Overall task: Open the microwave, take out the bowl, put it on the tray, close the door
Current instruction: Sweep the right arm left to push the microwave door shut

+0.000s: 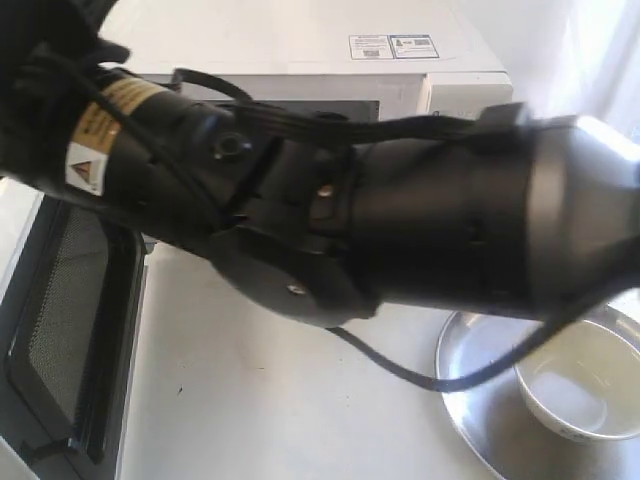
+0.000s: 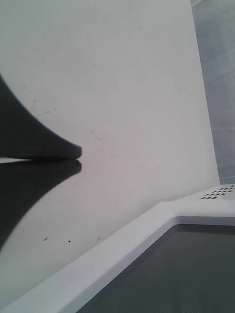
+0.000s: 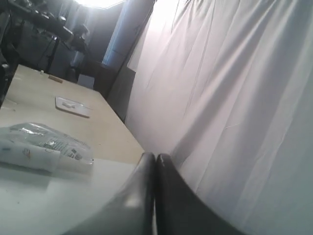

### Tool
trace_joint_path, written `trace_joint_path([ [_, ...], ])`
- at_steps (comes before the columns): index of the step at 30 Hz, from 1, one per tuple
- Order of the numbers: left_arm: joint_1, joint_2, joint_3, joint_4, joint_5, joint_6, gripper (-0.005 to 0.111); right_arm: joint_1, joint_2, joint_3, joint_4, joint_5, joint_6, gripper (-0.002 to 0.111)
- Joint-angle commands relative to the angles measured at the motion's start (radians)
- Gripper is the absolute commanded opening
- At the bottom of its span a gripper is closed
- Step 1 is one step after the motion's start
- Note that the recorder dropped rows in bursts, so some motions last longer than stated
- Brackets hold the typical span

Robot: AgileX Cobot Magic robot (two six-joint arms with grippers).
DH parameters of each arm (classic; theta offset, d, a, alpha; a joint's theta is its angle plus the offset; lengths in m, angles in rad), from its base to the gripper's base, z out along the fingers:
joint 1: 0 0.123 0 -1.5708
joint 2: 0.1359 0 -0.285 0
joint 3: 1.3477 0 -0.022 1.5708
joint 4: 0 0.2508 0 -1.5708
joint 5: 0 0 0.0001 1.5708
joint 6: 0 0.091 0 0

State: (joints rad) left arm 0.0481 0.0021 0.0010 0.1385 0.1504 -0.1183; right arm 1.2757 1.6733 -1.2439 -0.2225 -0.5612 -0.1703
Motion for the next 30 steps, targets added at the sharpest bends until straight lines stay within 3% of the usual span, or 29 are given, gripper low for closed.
trace_joint_path([
  [1,-0.001,-0.002,-0.001,-0.004,-0.001,-0.006,0.000,0.019,0.098,-0.112,0.030,0.093,-0.074,0.000],
  [14,-0.001,-0.002,-0.001,-0.004,-0.001,-0.006,0.000,0.067,0.204,-0.156,0.014,0.296,-0.327,0.000],
  [18,-0.001,-0.002,-0.001,-0.004,-0.001,-0.006,0.000,0.058,0.183,-0.156,0.014,0.482,-0.494,0.000],
  [23,-0.001,-0.002,-0.001,-0.004,-0.001,-0.006,0.000,-0.029,0.106,-0.156,0.010,0.758,-0.506,0.000],
  [27,-0.001,-0.002,-0.001,-0.004,-0.001,-0.006,0.000,-0.156,0.037,-0.156,-0.159,0.957,-0.333,0.000],
  [30,-0.001,-0.002,-0.001,-0.004,-0.001,-0.006,0.000,-0.273,0.001,-0.156,-0.561,1.074,0.119,0.000],
])
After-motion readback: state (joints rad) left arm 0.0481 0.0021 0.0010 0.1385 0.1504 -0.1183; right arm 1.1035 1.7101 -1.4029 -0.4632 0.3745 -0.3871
